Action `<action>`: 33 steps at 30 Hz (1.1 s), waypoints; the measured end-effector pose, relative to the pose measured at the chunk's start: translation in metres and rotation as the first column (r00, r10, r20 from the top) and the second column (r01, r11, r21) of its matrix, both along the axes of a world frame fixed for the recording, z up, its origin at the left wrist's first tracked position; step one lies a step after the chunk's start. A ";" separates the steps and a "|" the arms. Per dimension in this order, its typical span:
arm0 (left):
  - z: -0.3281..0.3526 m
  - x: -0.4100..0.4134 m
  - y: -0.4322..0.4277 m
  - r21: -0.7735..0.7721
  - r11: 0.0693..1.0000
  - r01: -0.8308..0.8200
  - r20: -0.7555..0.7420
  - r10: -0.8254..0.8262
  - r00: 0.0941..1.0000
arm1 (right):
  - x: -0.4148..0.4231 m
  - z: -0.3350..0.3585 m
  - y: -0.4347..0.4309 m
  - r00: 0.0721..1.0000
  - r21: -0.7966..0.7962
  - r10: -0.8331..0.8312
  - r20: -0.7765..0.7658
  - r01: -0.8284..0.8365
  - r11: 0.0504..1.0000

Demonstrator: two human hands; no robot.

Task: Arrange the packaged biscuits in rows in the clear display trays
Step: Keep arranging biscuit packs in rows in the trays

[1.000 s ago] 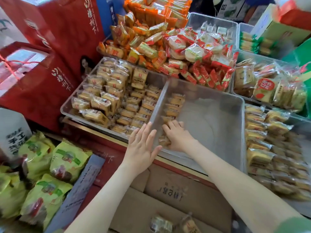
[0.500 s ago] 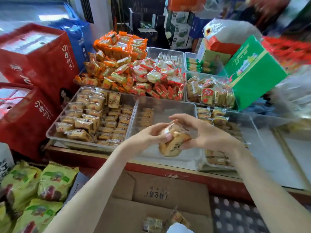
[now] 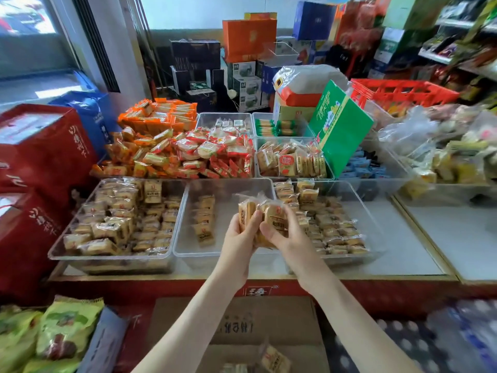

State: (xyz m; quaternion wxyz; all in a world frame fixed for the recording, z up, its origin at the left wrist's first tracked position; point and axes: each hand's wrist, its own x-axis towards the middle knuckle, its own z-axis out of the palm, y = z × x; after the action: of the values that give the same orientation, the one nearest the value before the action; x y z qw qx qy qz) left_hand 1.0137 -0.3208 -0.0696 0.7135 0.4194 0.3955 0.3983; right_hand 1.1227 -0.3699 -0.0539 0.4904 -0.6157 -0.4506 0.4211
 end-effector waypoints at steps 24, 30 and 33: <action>0.003 -0.042 -0.016 0.192 0.963 0.187 -0.385 -0.102 0.917 | 0.012 -0.003 -0.010 0.998 -0.011 0.038 0.056 -0.038 0.999; -0.011 -0.041 -0.023 0.450 0.871 0.198 -0.529 0.081 0.845 | 0.021 -0.010 -0.010 0.943 0.105 0.166 0.287 -0.203 0.973; -0.018 -0.042 -0.021 0.554 0.803 0.221 -0.590 0.192 0.784 | 0.031 -0.004 -0.008 0.812 0.317 0.065 0.581 -0.299 0.900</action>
State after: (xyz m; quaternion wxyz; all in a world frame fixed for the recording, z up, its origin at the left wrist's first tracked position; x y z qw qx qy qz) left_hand 0.9718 -0.3418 -0.0878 0.3772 0.7316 0.4582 0.3354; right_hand 1.1539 -0.3774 -0.0575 0.4078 -0.5525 -0.7068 0.1700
